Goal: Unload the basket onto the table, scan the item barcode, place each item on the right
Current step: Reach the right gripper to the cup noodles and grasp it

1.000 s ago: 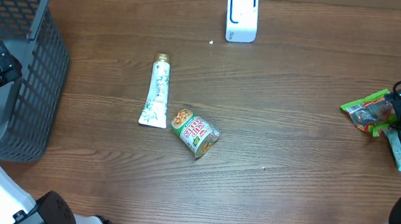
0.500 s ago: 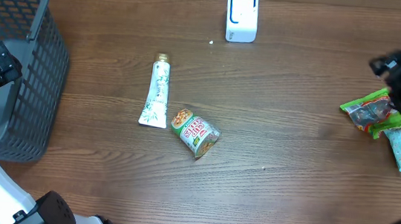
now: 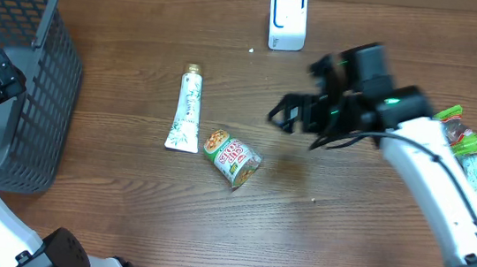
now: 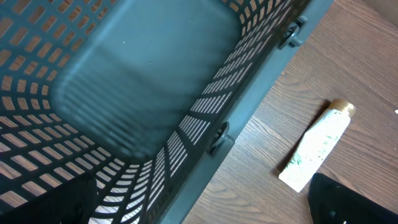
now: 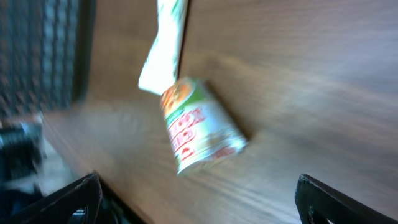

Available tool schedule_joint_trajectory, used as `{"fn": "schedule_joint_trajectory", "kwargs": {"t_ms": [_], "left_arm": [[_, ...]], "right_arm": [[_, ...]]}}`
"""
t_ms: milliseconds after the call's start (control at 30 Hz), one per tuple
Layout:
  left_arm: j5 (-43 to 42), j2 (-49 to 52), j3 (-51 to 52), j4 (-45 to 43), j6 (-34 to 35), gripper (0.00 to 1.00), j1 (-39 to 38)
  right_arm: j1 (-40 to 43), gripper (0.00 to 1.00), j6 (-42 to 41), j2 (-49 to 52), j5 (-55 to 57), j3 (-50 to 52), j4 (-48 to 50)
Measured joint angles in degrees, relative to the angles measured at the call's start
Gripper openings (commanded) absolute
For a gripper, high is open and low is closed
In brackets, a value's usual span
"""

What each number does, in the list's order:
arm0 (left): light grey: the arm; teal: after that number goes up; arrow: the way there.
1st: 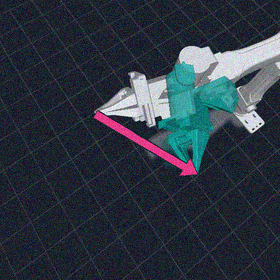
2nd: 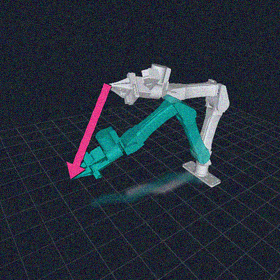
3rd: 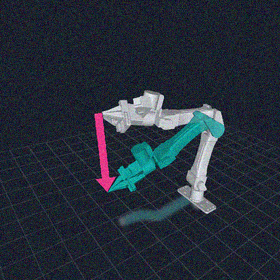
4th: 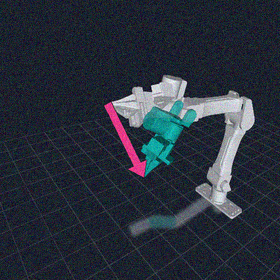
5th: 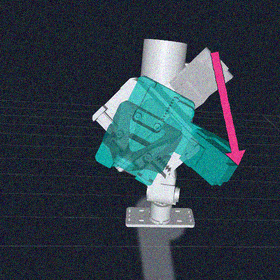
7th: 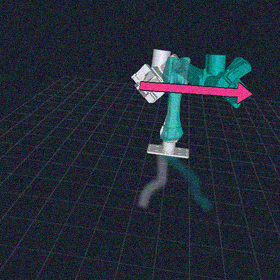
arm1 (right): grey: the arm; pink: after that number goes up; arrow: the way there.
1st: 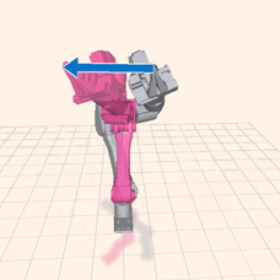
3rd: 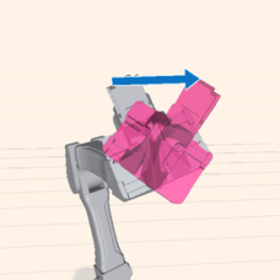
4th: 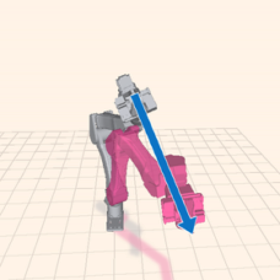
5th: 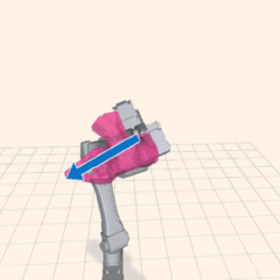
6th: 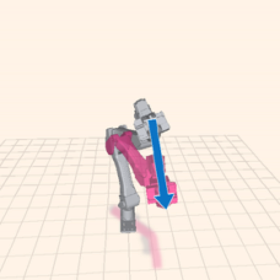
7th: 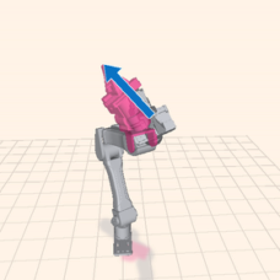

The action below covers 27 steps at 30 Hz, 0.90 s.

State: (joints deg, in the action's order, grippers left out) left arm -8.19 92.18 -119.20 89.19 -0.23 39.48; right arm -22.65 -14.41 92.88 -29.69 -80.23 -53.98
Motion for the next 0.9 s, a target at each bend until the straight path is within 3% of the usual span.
{"fn": "schedule_joint_trajectory", "kwargs": {"t_ms": [267, 433, 900], "left_arm": [[0.00, 0.00, 0.00, 0.00, 0.00, 1.00, 0.00], [0.00, 0.00, 0.00, 0.00, 0.02, 1.00, 0.00], [0.00, 0.00, 0.00, 0.00, 0.02, 1.00, 0.00]], "right_arm": [[-12.98, 0.98, -2.97, 8.70, 3.17, 0.04, 3.06], [-14.86, 0.98, -3.10, 10.69, 8.70, 0.15, 2.95], [-18.01, 1.00, 20.35, 10.69, 17.11, 2.67, 10.34]]}}
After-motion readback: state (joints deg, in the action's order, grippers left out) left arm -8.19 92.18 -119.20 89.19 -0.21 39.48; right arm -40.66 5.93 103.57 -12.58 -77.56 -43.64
